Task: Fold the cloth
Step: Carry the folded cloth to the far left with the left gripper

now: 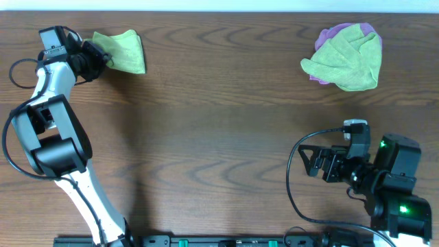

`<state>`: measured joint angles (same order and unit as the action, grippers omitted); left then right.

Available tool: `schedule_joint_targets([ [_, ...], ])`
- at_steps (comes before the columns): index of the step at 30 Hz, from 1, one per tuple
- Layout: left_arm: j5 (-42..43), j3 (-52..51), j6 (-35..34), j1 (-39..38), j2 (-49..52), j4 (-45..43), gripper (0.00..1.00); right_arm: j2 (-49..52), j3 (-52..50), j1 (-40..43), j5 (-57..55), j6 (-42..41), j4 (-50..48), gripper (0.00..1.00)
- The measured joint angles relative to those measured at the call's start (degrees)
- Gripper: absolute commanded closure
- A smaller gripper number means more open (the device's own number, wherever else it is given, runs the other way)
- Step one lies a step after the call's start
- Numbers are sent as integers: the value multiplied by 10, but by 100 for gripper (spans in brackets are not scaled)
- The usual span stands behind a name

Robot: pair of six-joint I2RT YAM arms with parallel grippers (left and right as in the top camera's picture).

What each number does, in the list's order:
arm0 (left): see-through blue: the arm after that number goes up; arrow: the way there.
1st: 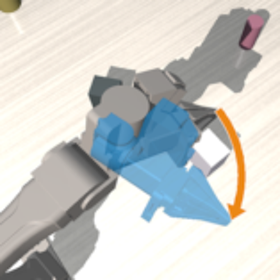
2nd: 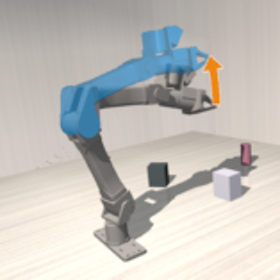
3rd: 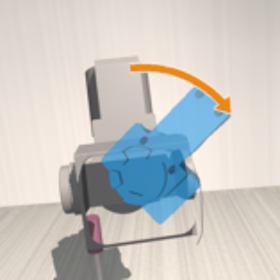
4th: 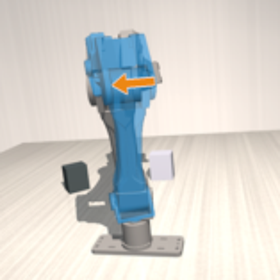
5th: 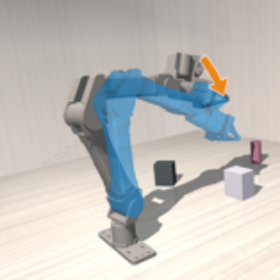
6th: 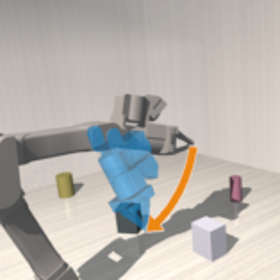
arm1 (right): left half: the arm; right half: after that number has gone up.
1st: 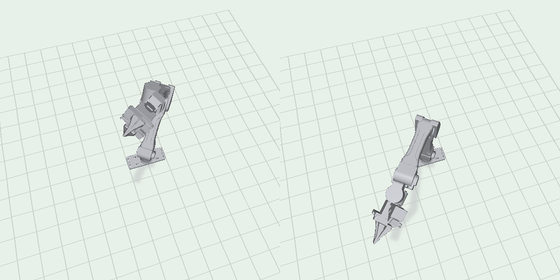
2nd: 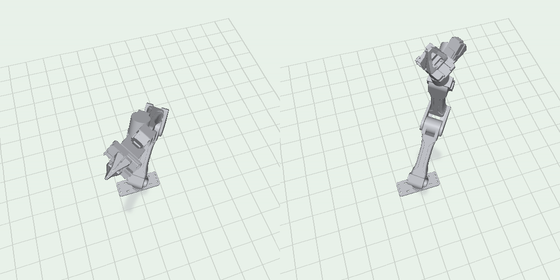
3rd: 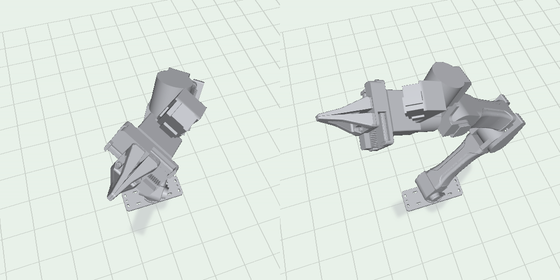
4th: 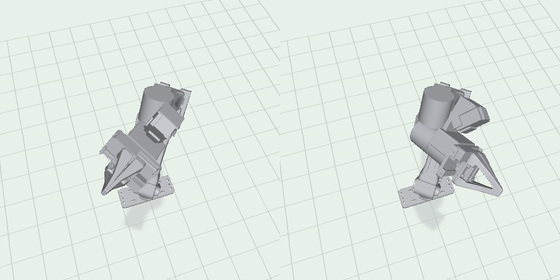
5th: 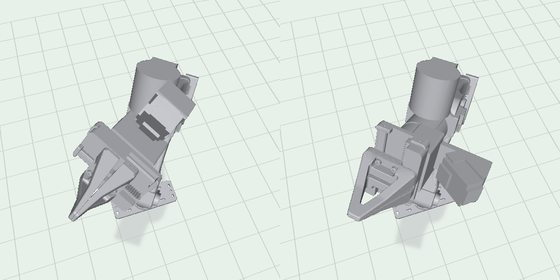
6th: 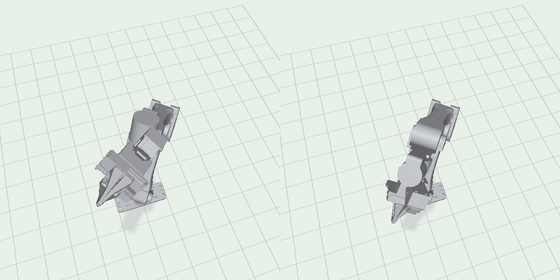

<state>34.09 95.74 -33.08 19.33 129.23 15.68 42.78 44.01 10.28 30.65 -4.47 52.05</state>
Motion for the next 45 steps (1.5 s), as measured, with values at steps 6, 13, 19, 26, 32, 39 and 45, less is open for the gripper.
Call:
schedule_joint_targets([
  [6, -7, 0, 35, 0, 0, 11, 5, 0, 0, 0, 0, 0, 0, 1],
  [13, -9, 0, 36, 6, 0, 30, 5, 0, 0, 0, 0, 0, 0, 1],
  [19, -9, 0, 48, 27, 0, 55, 5, 0, 0, 0, 0, 0, 0, 1],
  [26, -21, 0, 92, 39, -30, 116, 5, 0, 0, 0, 0, 0, 0, 1],
  [32, -28, 0, 133, 37, -89, 180, 4, 0, 0, 0, 0, 0, 0, 1],
  [39, -40, 0, 184, 19, -173, 262, 4, 0, 0, 0, 0, 0, 0, 1],
  [45, -65, 0, 206, -28, -267, 325, 5, 0, 0, 0, 0, 0, 0, 1],
])
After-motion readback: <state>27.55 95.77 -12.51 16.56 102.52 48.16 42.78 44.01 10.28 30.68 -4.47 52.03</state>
